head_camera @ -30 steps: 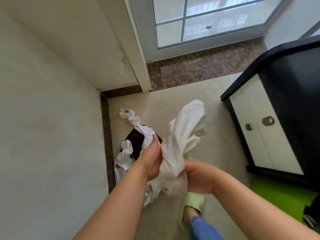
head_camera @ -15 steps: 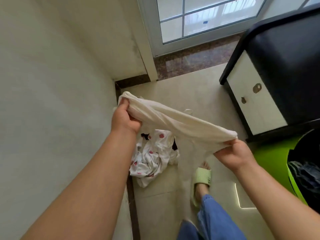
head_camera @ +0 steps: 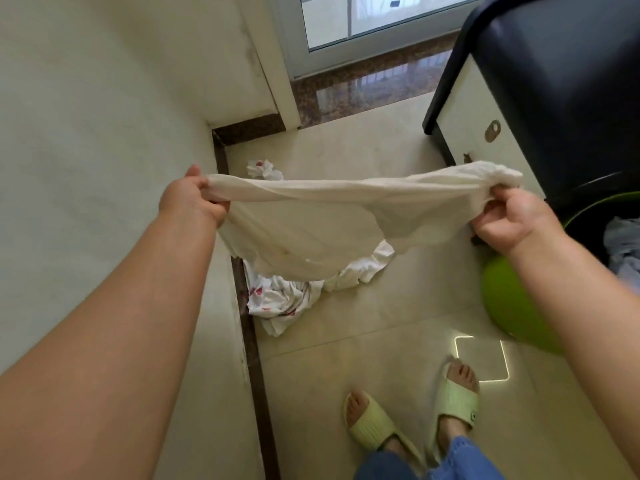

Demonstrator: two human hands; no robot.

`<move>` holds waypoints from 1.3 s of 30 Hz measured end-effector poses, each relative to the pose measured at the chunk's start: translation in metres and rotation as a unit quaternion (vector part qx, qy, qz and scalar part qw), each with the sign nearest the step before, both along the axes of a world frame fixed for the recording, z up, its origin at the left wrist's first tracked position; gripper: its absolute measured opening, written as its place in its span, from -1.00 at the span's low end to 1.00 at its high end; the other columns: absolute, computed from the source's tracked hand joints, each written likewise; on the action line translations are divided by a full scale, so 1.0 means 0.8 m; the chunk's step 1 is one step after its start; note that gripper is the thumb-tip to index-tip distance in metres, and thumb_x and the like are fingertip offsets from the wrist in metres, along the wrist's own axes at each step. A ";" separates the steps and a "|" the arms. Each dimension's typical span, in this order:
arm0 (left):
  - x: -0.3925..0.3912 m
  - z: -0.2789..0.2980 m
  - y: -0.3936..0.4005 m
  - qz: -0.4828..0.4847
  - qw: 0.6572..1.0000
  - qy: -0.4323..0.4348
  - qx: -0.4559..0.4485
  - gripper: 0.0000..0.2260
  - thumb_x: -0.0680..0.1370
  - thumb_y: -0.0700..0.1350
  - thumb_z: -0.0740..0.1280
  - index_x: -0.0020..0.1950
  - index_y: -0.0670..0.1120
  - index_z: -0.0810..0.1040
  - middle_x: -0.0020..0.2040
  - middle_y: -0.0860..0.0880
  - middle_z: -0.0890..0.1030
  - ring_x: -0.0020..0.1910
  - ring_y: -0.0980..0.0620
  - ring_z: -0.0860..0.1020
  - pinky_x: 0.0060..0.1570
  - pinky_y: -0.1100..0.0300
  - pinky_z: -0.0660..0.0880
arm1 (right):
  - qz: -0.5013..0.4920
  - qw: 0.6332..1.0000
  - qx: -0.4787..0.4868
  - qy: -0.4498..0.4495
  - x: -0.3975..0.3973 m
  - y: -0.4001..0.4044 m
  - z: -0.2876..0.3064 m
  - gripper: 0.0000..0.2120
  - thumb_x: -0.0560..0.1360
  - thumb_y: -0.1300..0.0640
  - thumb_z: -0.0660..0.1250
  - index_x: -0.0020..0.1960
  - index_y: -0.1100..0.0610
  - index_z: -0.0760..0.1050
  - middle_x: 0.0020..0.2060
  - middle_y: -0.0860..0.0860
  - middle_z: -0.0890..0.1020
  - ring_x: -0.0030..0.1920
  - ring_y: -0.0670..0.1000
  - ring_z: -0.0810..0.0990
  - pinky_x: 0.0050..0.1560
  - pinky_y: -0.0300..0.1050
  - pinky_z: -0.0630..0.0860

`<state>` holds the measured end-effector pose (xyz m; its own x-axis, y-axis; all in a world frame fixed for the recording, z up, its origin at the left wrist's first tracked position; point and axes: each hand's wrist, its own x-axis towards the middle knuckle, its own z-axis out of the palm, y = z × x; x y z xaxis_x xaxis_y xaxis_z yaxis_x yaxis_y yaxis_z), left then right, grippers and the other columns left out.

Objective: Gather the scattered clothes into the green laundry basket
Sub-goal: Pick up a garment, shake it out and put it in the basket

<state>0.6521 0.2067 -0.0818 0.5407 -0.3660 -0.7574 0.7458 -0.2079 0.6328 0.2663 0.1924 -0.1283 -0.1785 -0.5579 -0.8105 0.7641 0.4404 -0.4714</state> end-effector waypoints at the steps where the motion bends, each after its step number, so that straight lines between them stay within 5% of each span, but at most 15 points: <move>1: 0.002 0.001 -0.001 -0.015 1.000 -0.009 0.012 -0.68 0.59 -0.35 0.22 0.21 -0.04 0.59 0.12 -0.09 0.48 0.05 -0.13 0.49 -0.08 0.02 0.54 | -0.007 1.000 -0.010 -0.002 -0.002 -0.004 0.008 -0.65 0.64 0.23 0.11 0.38 0.06 0.44 0.21 0.03 0.61 0.19 0.00 0.61 0.15 -0.02 0.57; 4: 0.006 0.010 -0.001 -0.041 0.998 -0.011 0.037 -0.76 0.56 -0.32 0.30 0.13 -0.07 0.62 -0.06 -0.04 0.53 -0.14 -0.08 0.52 -0.36 0.10 0.57 | -0.046 0.998 -0.023 -0.040 -0.005 -0.015 0.029 -0.70 0.63 0.23 0.15 0.29 0.11 0.53 0.05 0.04 0.67 0.10 0.01 0.66 -0.03 -0.05 0.64; 8: -0.004 0.027 0.006 -0.031 0.998 0.042 0.031 -0.87 0.52 -0.31 0.37 0.05 -0.24 0.54 0.02 -0.18 0.54 -0.08 -0.13 0.59 -0.62 0.13 0.52 | -0.094 0.982 -0.037 -0.157 0.001 -0.016 0.052 -0.68 0.60 0.27 0.15 -0.22 0.33 0.58 -0.38 0.16 0.64 -0.39 0.15 0.66 -0.49 -0.04 0.57; 10: -0.008 0.035 0.011 -0.045 0.997 0.059 0.002 -0.89 0.54 -0.31 0.34 0.05 -0.25 0.50 -0.02 -0.22 0.53 -0.10 -0.15 0.59 -0.60 0.08 0.53 | -0.102 0.977 -0.045 -0.184 0.005 -0.015 0.061 -0.69 0.59 0.29 0.16 -0.26 0.31 0.54 -0.44 0.18 0.60 -0.48 0.15 0.63 -0.54 -0.07 0.53; 13: -0.010 0.045 0.011 -0.053 0.993 0.072 -0.081 -0.73 0.58 -0.31 0.26 0.26 -0.13 0.49 0.03 -0.24 0.57 -0.07 -0.20 0.60 -0.39 -0.08 0.59 | -0.088 0.981 -0.039 -0.165 0.004 -0.017 0.062 -0.79 0.57 0.30 0.19 -0.14 0.29 0.56 -0.31 0.16 0.64 -0.34 0.15 0.66 -0.43 -0.03 0.59; 17: -0.009 0.055 -0.002 0.010 0.990 0.035 -0.137 -0.71 0.59 -0.38 0.12 0.05 -0.06 0.54 0.06 -0.21 0.56 -0.04 -0.23 0.59 -0.24 -0.08 0.61 | -0.081 0.979 -0.043 -0.183 -0.010 -0.020 0.053 -0.82 0.57 0.32 0.19 0.01 0.31 0.57 -0.19 0.20 0.67 -0.21 0.21 0.69 -0.45 0.05 0.60; 19: -0.005 0.049 -0.001 0.016 0.996 -0.001 -0.092 -0.71 0.61 -0.33 0.12 0.10 -0.03 0.55 0.11 -0.18 0.56 -0.05 -0.18 0.59 -0.24 -0.01 0.62 | -0.026 0.982 -0.060 -0.175 -0.011 -0.019 0.051 -0.69 0.47 0.35 0.33 0.22 0.28 0.53 0.03 0.18 0.66 0.03 0.20 0.66 -0.21 0.13 0.65; 22: -0.015 0.031 0.014 -0.132 0.973 -0.132 0.133 -0.72 0.61 -0.21 0.19 0.30 -0.10 0.50 0.31 -0.14 0.51 -0.13 -0.03 0.53 -0.21 0.13 0.55 | 0.140 0.970 -0.113 -0.163 0.003 -0.011 0.051 -0.18 0.06 0.38 0.62 0.30 0.24 0.48 0.17 0.17 0.62 0.15 0.17 0.63 0.07 0.08 0.60; 25: -0.064 0.012 0.041 -0.254 0.911 -0.165 0.278 -0.64 0.55 -0.05 0.35 0.29 -0.16 0.46 0.25 -0.13 0.50 0.06 -0.11 0.51 -0.02 0.03 0.48 | 0.294 0.942 -0.161 -0.033 0.048 0.016 0.056 -0.60 0.46 0.40 0.19 0.25 0.15 0.47 0.11 0.14 0.59 0.08 0.11 0.63 -0.05 -0.10 0.64; 27: -0.107 0.007 0.056 -0.350 0.910 -0.091 0.201 -0.48 0.53 0.15 0.35 0.37 -0.12 0.42 0.29 -0.14 0.51 0.18 -0.16 0.53 0.15 -0.04 0.50 | 0.375 0.910 -0.170 0.036 0.083 0.046 0.059 -0.65 0.48 0.47 0.05 0.02 0.17 0.51 -0.10 0.13 0.60 -0.11 0.06 0.60 -0.23 -0.19 0.61; 30: -0.164 0.014 0.068 -0.490 0.869 0.049 0.045 -0.49 0.54 0.25 0.22 0.32 -0.09 0.44 0.25 -0.16 0.56 0.19 -0.11 0.57 0.23 -0.05 0.48 | 0.526 0.805 -0.219 0.167 0.121 0.093 0.043 -0.76 0.38 0.36 0.21 -0.16 0.08 0.56 -0.19 0.06 0.61 -0.14 0.02 0.56 -0.08 -0.11 0.52; 33: -0.194 0.008 0.077 -0.581 0.811 -0.017 0.069 -0.55 0.53 -0.05 0.40 0.38 -0.09 0.38 0.17 -0.18 0.58 -0.22 0.08 0.62 -0.29 0.23 0.55 | 0.642 0.651 -0.271 0.301 0.131 0.131 0.027 -0.70 0.47 0.38 0.21 -0.02 0.06 0.61 0.04 0.01 0.62 0.04 -0.04 0.55 0.17 -0.13 0.47; 35: -0.195 -0.013 0.088 -0.575 0.811 -0.067 0.086 -0.42 0.52 -0.22 0.40 0.50 -0.10 0.27 0.26 -0.22 0.53 -0.10 0.01 0.62 -0.21 0.17 0.58 | 0.671 0.613 -0.297 0.292 0.123 0.149 0.023 -0.68 0.50 0.37 0.20 0.03 0.03 0.60 0.21 -0.09 0.54 0.13 -0.10 0.54 0.22 -0.20 0.45; 37: -0.189 -0.026 0.100 -0.556 0.816 -0.130 0.092 -0.51 0.55 -0.24 0.33 0.48 -0.09 0.33 0.30 -0.19 0.51 0.07 -0.05 0.60 0.04 0.07 0.58 | 0.679 0.633 -0.286 0.238 0.110 0.155 0.026 -0.63 0.49 0.38 0.17 0.03 0.01 0.62 0.29 -0.22 0.49 0.13 -0.25 0.53 0.17 -0.37 0.42; 39: -0.188 -0.027 0.112 -0.554 0.810 -0.173 0.080 -0.63 0.58 -0.25 0.27 0.39 -0.07 0.45 0.25 -0.16 0.54 0.10 -0.06 0.59 0.14 0.04 0.56 | 0.619 0.730 -0.227 0.179 0.102 0.153 0.027 -0.60 0.46 0.43 0.14 -0.01 0.11 0.67 0.13 -0.14 0.64 0.01 -0.24 0.62 0.05 -0.40 0.46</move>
<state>0.5015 0.2966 -0.1034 0.1365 -0.6840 -0.7166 -0.1707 -0.7288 0.6631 0.3477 0.3148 -0.1068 0.5360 -0.6672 -0.5173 -0.2953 0.4258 -0.8553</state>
